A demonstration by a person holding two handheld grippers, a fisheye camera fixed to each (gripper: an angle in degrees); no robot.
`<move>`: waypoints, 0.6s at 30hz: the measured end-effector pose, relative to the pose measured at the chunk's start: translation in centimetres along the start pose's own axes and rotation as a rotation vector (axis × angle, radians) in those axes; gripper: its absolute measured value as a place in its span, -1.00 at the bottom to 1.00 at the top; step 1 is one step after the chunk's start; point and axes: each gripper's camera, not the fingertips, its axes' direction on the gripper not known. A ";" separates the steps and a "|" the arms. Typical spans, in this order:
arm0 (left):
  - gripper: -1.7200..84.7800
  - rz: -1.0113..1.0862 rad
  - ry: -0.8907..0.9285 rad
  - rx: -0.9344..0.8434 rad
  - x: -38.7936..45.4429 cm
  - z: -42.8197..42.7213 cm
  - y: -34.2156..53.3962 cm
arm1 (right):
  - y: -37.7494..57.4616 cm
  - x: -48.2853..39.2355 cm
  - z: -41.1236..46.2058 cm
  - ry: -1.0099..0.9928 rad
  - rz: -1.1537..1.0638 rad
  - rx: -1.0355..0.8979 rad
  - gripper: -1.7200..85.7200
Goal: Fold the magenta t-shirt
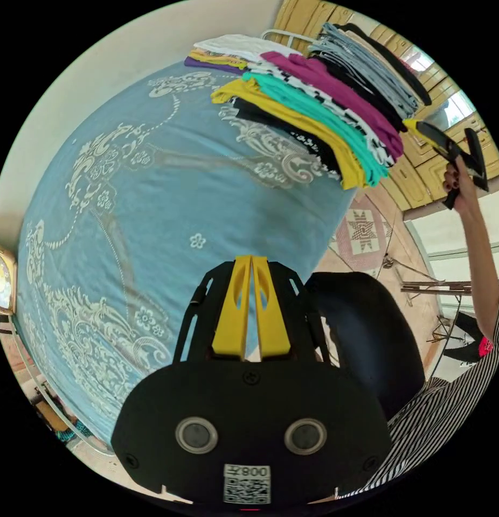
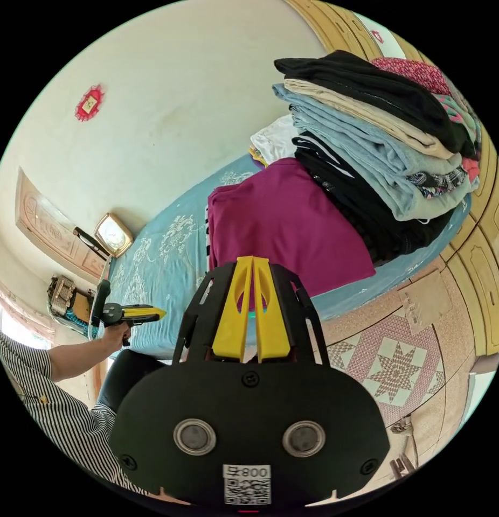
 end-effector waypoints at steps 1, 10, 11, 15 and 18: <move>-0.96 -0.002 -0.007 -0.017 -0.7 0.2 0.5 | -0.6 -1.6 0.2 -0.008 -0.028 0.013 -0.96; -0.96 0.171 -0.034 0.084 -8.3 -2.3 7.8 | -13.6 -15.2 7.6 0.091 -0.369 0.110 -0.88; -0.96 0.177 -0.033 0.120 -9.6 -2.8 9.2 | -14.8 -16.0 8.7 0.108 -0.386 0.112 -0.87; -0.96 0.174 0.044 0.140 -15.3 -4.5 12.8 | -24.4 -20.2 18.3 0.184 -0.431 0.061 -0.82; -0.96 0.151 0.132 0.074 -19.9 -6.1 14.5 | -30.9 -21.8 24.1 0.210 -0.400 0.026 -0.81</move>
